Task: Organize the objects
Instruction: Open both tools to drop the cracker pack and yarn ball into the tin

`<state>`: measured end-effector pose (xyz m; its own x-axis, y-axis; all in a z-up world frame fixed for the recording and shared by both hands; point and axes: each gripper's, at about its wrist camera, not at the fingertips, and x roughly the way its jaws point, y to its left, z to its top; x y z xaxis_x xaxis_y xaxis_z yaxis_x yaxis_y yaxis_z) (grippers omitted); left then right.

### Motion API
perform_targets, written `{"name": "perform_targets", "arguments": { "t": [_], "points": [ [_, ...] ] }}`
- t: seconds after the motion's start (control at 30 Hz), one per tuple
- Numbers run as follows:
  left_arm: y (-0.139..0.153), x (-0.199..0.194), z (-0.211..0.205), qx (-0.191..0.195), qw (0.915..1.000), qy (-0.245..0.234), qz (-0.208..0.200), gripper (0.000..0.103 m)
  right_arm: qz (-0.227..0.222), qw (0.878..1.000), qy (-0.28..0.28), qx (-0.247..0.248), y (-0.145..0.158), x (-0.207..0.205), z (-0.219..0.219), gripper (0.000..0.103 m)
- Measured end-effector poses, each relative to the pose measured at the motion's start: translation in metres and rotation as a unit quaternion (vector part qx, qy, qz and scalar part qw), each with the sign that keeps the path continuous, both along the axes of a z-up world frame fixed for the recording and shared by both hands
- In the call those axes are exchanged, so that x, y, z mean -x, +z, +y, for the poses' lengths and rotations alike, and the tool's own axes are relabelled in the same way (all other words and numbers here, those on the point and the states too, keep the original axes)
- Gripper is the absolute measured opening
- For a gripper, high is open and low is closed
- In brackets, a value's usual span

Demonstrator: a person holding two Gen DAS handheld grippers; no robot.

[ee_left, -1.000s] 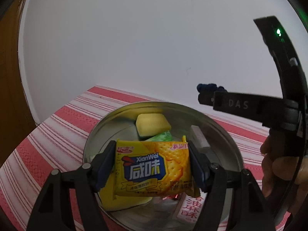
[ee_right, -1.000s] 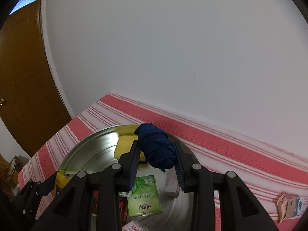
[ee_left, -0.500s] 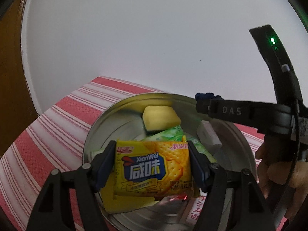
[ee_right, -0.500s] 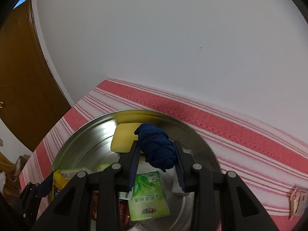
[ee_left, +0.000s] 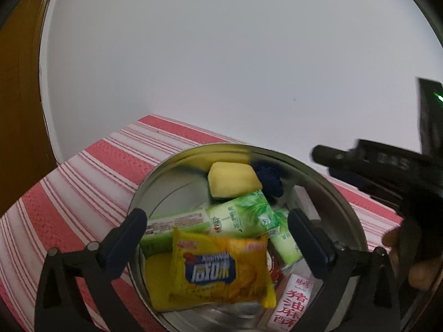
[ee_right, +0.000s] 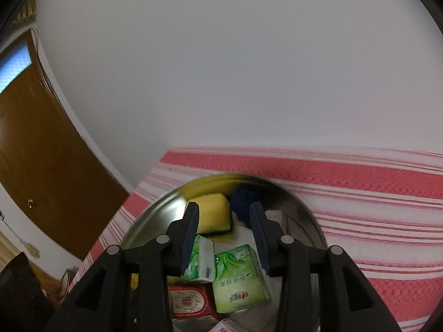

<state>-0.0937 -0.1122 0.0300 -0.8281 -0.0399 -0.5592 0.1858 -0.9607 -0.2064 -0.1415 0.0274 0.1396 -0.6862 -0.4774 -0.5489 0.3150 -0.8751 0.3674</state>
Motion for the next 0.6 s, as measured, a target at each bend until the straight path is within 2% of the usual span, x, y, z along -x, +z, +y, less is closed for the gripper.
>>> {"name": "perform_targets", "arguments": {
  "t": [0.13,0.23,0.37,0.47,0.53,0.6],
  "points": [
    [0.001,-0.004,-0.002,-0.009,0.9998,0.012,0.012,0.103,0.064,0.997,-0.036,-0.012,0.011,-0.03,0.012,0.042],
    [0.001,-0.006,-0.001,-0.006,0.9996,0.018,0.021,0.103,0.089,0.994,-0.056,-0.023,0.011,-0.044,0.016,0.043],
    [0.004,-0.012,0.003,0.023,0.9984,0.036,0.037,0.103,0.123,0.989,-0.077,-0.039,0.008,-0.064,0.02,0.044],
    [0.006,-0.016,0.008,0.051,0.9963,0.045,0.051,0.103,0.167,0.98,-0.101,-0.047,0.007,-0.084,0.025,0.045],
    [0.009,-0.022,0.014,0.084,0.9923,0.059,0.07,0.103,0.203,0.969,-0.126,-0.06,0.005,-0.101,0.028,0.054],
    [0.011,-0.027,0.017,0.1,0.9884,0.069,0.091,0.103,0.238,0.953,-0.167,-0.081,0.002,-0.117,0.031,0.07]
  ]
}}
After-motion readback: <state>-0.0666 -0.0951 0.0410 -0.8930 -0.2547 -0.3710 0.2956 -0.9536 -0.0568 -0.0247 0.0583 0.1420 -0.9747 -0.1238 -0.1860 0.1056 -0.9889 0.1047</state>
